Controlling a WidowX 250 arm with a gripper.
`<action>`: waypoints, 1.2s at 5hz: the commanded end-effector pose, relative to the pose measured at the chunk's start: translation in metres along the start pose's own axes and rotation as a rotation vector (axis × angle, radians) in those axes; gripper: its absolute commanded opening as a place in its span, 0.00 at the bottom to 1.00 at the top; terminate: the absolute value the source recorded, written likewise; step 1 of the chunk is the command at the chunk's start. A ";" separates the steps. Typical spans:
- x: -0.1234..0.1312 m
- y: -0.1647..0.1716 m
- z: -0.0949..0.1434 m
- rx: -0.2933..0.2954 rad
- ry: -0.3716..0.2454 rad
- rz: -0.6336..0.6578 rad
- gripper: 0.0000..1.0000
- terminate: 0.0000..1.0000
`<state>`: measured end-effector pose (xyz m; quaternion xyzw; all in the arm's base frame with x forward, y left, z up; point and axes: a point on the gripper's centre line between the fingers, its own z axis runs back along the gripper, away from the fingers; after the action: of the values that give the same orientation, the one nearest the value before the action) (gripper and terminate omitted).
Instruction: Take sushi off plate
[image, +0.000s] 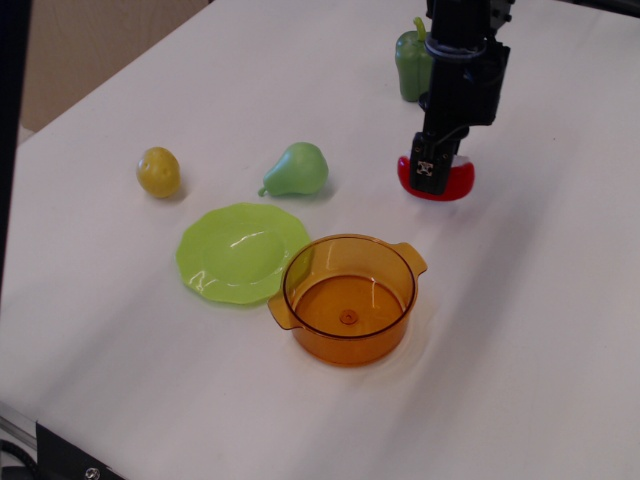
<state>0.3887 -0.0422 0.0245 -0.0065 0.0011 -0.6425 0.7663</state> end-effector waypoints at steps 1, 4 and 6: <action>0.011 0.005 0.020 0.040 0.002 -0.035 1.00 0.00; 0.005 -0.009 0.052 0.041 -0.043 -0.022 1.00 0.00; -0.005 -0.023 0.076 0.074 -0.050 0.012 1.00 0.00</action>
<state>0.3646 -0.0376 0.0776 -0.0143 -0.0167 -0.6371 0.7705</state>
